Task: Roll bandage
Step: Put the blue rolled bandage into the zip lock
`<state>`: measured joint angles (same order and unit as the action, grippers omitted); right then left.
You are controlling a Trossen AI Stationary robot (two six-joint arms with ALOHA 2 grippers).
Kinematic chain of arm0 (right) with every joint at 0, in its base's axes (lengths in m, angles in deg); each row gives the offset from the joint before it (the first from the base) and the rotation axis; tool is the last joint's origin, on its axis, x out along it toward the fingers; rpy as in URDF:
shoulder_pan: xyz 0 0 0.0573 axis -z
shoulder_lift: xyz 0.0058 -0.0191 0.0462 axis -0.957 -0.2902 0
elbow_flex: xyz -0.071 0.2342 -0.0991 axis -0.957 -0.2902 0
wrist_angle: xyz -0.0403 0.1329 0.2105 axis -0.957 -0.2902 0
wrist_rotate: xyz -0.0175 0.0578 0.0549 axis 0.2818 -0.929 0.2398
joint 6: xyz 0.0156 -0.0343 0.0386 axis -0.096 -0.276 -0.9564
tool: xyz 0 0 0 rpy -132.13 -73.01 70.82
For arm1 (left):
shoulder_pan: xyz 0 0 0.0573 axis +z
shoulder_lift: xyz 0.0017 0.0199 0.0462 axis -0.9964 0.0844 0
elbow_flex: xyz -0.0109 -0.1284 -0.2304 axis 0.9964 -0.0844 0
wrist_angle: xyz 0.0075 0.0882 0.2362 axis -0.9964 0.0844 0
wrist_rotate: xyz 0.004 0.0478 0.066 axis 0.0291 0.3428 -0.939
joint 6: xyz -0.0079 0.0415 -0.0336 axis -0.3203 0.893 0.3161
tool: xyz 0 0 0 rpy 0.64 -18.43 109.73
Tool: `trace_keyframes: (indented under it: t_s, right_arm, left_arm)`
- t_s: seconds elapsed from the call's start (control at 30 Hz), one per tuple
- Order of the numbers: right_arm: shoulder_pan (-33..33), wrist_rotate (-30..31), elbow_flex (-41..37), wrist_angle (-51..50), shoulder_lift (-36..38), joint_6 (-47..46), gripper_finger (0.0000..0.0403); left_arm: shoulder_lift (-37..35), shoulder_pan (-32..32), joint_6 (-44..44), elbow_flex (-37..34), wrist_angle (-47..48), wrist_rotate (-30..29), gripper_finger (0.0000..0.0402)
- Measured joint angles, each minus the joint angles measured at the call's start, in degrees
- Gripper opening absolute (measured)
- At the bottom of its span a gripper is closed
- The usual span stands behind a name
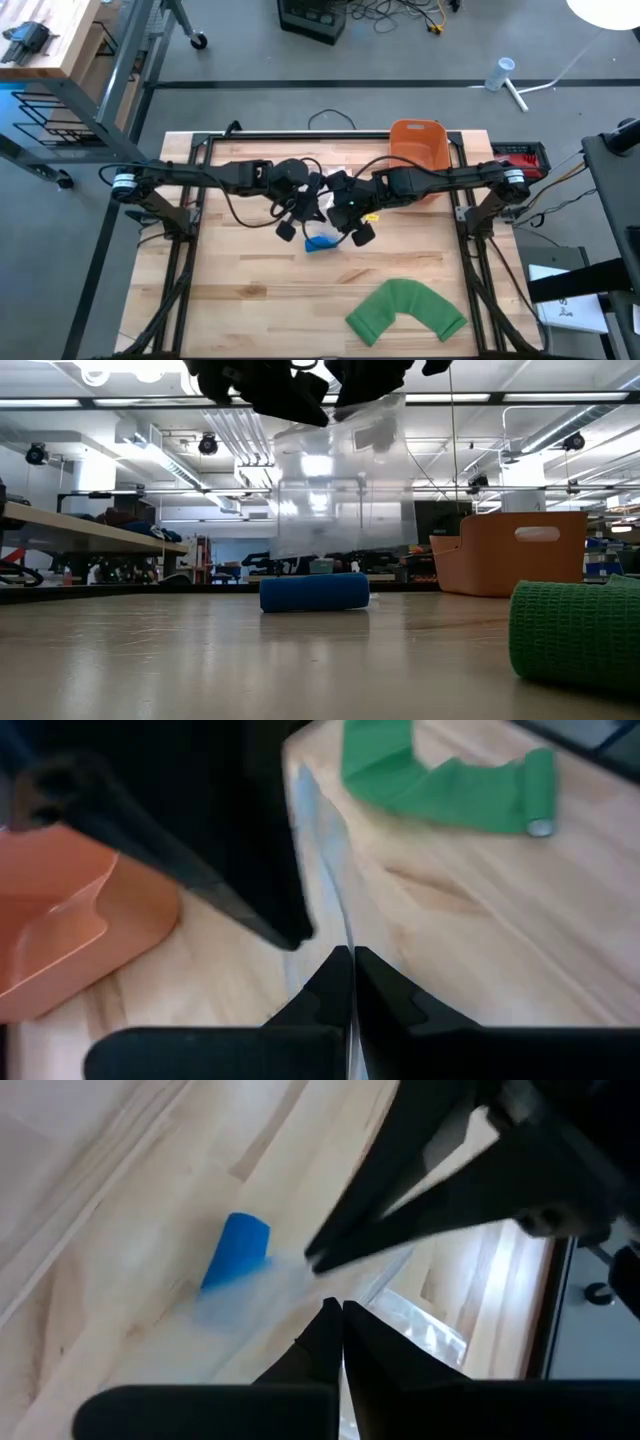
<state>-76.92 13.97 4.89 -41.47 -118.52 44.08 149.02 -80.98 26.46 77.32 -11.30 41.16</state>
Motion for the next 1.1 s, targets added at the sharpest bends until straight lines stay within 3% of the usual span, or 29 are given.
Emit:
trace_keyframes:
  t_s: [0.43, 0.77, 1.1]
  right_arm:
    - [-0.07, -13.38, 0.00, 3.48, 2.01, 1.81, 0.0000]
    - [-0.33, -14.58, -0.02, 9.68, 5.62, 4.11, 0.0000]
    - [-3.13, -14.62, 0.02, 13.02, 5.31, 15.74, 0.0000]
  left_arm:
    - [-3.91, 0.01, 4.34, -2.35, -0.36, 13.65, 0.0000]
    - [-5.78, 0.38, 6.13, -3.49, -1.80, 22.01, 0.0000]
    - [-6.88, 1.74, -5.72, -7.58, -12.03, 29.37, 0.0000]
